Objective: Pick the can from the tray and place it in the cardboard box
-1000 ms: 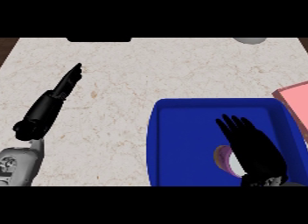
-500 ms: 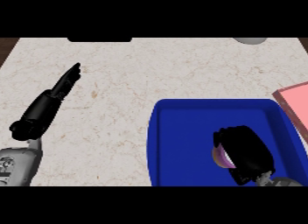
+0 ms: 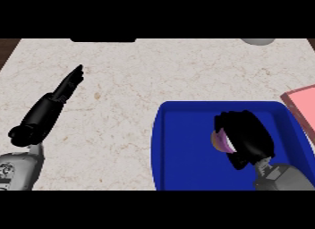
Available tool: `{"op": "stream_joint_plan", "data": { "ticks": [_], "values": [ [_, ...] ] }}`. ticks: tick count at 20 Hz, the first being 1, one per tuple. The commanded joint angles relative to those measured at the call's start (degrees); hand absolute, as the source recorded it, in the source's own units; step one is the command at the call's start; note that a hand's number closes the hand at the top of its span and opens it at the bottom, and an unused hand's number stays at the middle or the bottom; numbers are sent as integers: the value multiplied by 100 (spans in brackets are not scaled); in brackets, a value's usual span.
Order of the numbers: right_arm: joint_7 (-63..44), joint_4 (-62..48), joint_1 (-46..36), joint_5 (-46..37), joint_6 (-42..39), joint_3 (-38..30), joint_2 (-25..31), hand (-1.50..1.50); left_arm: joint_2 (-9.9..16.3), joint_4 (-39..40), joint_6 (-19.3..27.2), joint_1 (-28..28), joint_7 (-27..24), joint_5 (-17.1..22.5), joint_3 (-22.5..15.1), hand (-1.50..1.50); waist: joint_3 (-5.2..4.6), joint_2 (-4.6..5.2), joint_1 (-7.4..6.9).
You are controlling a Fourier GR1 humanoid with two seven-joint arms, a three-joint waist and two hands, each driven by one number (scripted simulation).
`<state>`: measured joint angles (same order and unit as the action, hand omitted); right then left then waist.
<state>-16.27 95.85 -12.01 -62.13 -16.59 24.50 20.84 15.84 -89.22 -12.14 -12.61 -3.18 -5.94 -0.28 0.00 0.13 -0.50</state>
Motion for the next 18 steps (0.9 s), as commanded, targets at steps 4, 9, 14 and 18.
{"op": "stream_joint_plan", "data": {
  "ticks": [4,9,14,18],
  "values": [
    [-284,-2118,-1592,303,954,-1349,-957,150,71,231,-115,-257,-145,8,80,0,6,65,-134],
    [-260,-2055,-2544,-54,668,-1457,-545,150,-163,314,114,-220,-157,-229,-27,0,-2,2,9],
    [-850,-1112,-2487,-86,586,-1797,-527,150,-143,37,65,212,-199,-177,53,0,-2,-35,68],
    [-1721,-976,-2669,-219,1154,-2473,-666,150,-136,-16,-16,81,-15,-123,28,0,1,-37,86]
  ]
}}
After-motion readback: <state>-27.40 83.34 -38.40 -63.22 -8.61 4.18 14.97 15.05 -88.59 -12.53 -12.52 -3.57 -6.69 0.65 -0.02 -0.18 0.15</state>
